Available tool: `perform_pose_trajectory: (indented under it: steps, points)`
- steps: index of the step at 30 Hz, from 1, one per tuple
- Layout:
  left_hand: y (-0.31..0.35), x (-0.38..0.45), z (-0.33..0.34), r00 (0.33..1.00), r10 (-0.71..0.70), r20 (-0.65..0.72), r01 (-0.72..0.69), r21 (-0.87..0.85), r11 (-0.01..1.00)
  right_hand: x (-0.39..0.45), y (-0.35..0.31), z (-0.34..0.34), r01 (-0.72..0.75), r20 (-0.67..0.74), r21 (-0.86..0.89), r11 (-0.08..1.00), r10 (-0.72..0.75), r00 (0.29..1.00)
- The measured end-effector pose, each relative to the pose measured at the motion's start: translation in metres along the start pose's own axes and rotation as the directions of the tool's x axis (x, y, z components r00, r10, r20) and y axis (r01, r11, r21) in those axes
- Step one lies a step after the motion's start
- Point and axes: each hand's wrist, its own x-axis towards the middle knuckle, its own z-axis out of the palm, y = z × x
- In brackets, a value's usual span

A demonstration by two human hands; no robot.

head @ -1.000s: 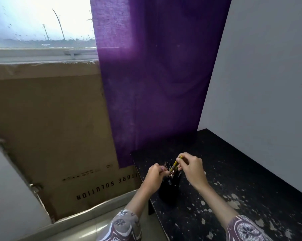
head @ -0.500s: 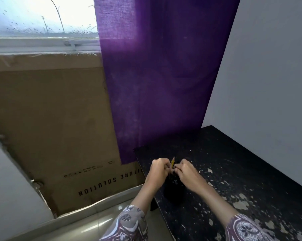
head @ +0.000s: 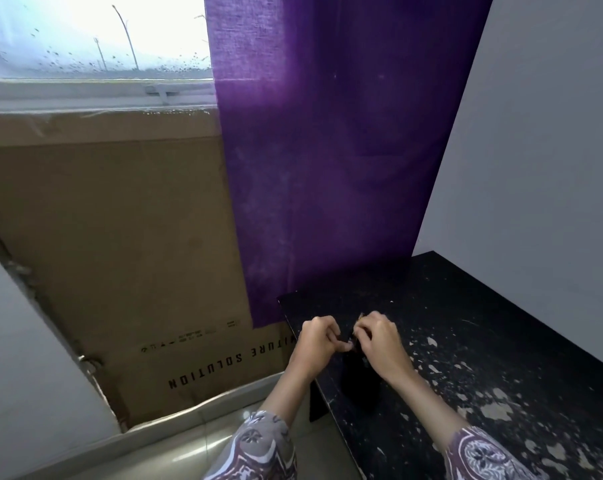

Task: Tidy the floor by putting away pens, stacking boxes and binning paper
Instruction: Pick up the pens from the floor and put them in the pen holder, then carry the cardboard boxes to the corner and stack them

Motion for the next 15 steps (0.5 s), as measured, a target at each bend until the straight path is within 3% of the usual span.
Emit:
perform_pose_trajectory:
  steps: [7,15]
  points:
    - [-0.021,-0.030,-0.038,0.998,-0.037,-0.060,0.039,0.043,0.998,-0.013,-0.049,0.005,0.140,-0.181,0.047,0.989,-0.129,0.975]
    - [-0.086,-0.118,-0.136,0.977,-0.126,-0.172,0.140,0.071,0.988,-0.052,-0.145,0.073,0.218,-0.056,0.178,0.960,-0.212,0.976]
